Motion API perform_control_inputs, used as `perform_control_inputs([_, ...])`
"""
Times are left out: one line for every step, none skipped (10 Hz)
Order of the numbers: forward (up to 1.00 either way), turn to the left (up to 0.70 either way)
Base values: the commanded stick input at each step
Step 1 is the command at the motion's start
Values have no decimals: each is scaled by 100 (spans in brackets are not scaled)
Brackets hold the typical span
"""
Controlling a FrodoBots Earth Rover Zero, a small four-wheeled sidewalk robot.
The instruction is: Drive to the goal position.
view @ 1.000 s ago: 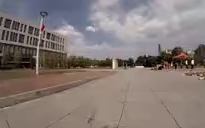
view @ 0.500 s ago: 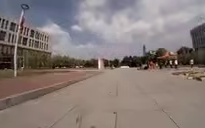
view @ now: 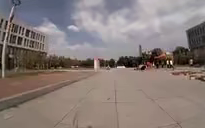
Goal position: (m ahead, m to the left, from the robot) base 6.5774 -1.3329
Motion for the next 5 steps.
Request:
perform_control_inputs([100, 2])
perform_control_inputs([100, 2])
perform_control_inputs([100, 2])
perform_control_inputs([100, 2])
perform_control_inputs([100, 2])
